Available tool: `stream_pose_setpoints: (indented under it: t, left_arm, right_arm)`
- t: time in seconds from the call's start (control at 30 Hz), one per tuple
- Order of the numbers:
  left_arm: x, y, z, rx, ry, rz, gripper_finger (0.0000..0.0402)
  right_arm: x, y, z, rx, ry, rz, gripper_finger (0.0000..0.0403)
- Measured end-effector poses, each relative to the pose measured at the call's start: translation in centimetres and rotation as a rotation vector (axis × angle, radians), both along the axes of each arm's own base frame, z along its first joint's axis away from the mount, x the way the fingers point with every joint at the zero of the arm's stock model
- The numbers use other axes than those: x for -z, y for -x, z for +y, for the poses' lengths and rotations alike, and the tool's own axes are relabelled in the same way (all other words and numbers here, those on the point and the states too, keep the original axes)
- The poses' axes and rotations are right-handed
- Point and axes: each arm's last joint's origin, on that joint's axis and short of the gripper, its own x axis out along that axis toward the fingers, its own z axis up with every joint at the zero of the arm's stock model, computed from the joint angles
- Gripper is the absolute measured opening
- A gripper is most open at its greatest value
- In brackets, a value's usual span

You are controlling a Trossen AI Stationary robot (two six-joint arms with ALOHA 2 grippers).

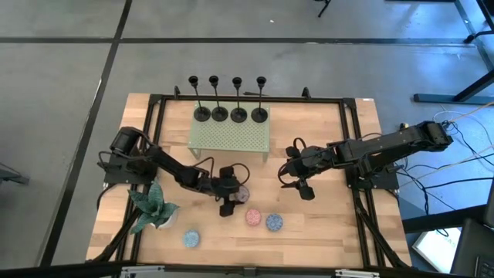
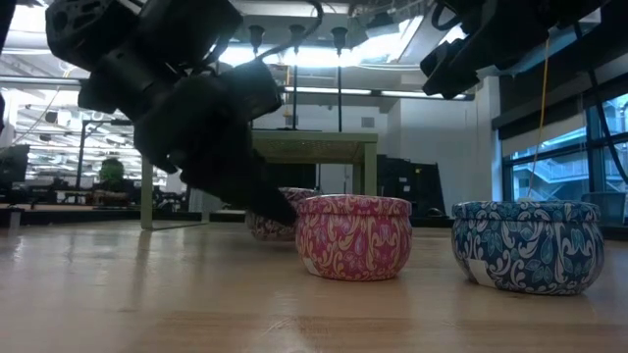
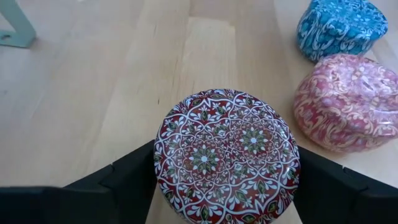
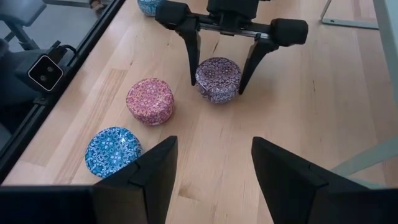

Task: Pick & Place candle stick holders
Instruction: Put the red scented candle on the shelf

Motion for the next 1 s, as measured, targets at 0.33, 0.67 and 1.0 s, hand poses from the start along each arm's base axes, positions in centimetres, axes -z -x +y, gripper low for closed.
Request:
stream_pose_setpoints:
  t: [0.33, 0.67, 1.0]
  left_arm:
    - [-3.9, 0.7, 0.3, -0.021, 0.054, -0.082, 0.0298]
    - [-11.1, 5.1, 2.2, -0.161, -0.026, -0.130, 0.0300]
    - [-14.6, 11.0, 6.3, -0.480, -0.154, -0.067, 0.0303]
  right_arm:
    - [0.0, 0.0, 0.0, 0.000, 0.000, 0.000, 0.0211]
    - [0.0, 0.0, 0.0, -0.001, 0.000, 0.000, 0.0211]
    - [0.0, 0.0, 0.0, -0.001, 0.001, 0.000, 0.0211]
